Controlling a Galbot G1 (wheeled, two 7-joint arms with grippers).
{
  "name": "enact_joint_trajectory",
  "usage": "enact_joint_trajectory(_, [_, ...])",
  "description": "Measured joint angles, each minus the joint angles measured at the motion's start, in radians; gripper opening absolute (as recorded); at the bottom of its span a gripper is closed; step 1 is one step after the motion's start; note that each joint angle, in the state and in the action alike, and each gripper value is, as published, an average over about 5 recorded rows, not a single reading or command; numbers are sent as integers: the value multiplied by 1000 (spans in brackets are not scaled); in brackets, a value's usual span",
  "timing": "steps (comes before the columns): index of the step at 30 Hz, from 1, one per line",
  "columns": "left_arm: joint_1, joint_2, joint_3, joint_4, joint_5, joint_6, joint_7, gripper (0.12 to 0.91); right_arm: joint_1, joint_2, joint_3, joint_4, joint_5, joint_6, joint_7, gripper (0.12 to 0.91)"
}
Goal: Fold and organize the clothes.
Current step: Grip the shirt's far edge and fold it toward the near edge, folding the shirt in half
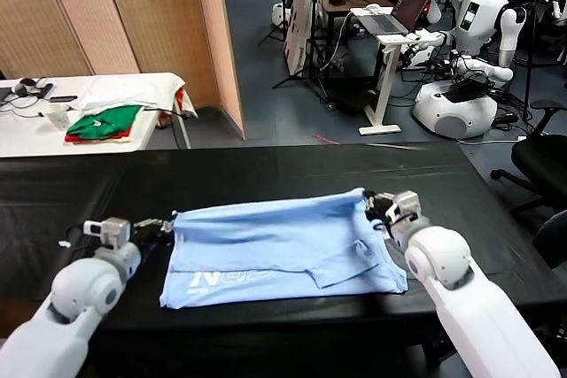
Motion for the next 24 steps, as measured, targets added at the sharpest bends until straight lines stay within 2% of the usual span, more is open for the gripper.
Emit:
enact_joint_trajectory(12, [157,-40,-48,-49,90,-32,28,148,-153,-28,33,63,-19,0,-6,141])
enact_joint_trajectory(24, [243,-89,-69,-79,144,-49,27,148,-206,-17,28,79,-13,0,-20,158])
